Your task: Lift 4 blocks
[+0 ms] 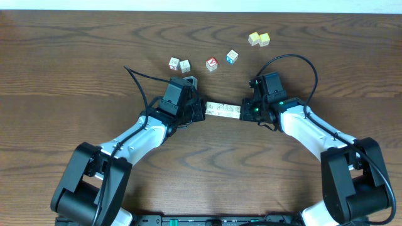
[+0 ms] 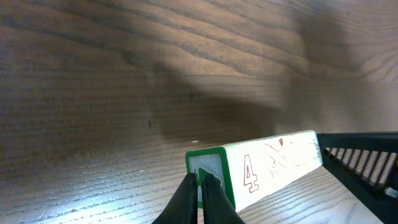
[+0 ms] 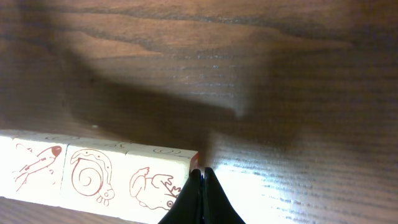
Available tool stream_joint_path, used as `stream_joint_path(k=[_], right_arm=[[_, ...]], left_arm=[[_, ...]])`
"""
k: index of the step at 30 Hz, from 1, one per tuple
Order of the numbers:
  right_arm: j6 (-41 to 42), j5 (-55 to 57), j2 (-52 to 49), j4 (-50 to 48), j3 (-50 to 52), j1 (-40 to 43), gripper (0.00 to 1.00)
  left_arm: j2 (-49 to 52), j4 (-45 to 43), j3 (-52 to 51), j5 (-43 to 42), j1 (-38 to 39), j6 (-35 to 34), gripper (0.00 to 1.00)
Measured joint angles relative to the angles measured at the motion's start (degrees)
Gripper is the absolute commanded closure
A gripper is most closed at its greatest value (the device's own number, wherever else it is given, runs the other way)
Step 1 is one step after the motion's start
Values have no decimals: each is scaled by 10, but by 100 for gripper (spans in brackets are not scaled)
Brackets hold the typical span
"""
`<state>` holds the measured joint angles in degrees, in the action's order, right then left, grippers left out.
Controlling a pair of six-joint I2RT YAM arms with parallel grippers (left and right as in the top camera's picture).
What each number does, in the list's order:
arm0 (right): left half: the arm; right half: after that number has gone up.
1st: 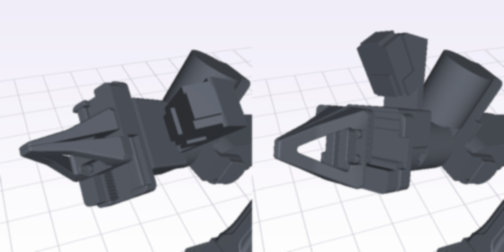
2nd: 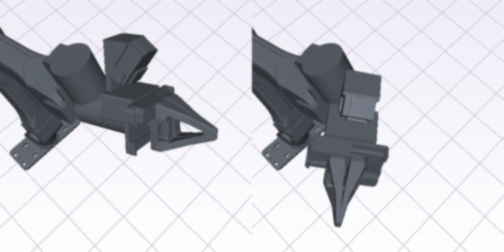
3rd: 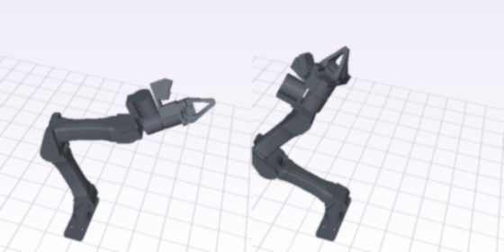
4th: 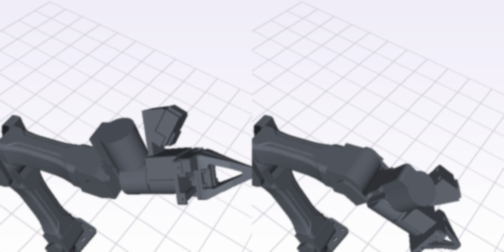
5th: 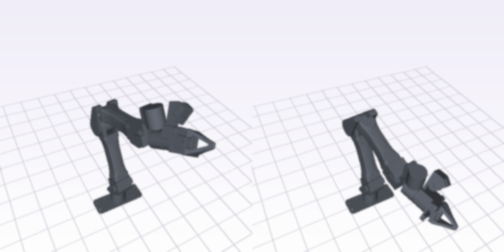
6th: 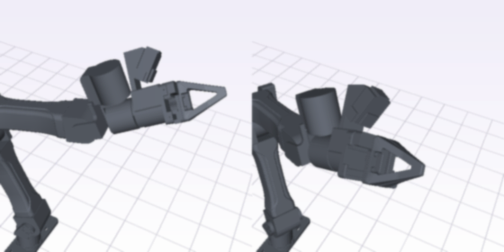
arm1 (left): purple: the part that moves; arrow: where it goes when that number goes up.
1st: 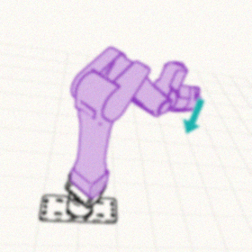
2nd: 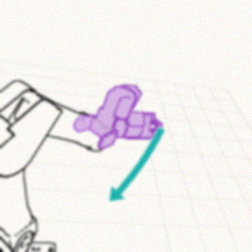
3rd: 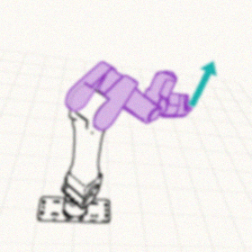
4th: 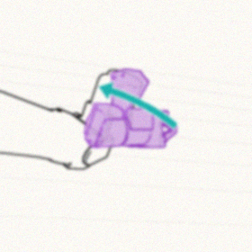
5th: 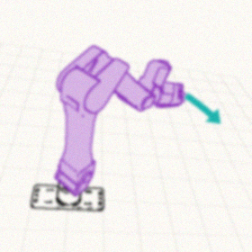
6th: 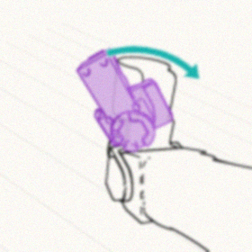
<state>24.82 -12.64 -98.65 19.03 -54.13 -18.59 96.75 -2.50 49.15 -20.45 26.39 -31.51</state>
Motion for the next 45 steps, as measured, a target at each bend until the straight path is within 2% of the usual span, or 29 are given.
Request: stream_joint_path(k=[12, 34, 45], right_arm=[[2, -1, 46, 15, -6, 0, 99], [5, -11, 52, 23, -11, 0, 99], [15, -19, 95, 31, -18, 0, 99]], left_arm=[[0, 12, 0, 3, 0, 0, 93], [-46, 37, 0, 4, 0, -2, 93], [-64, 56, -1, 5, 0, -16, 93]])
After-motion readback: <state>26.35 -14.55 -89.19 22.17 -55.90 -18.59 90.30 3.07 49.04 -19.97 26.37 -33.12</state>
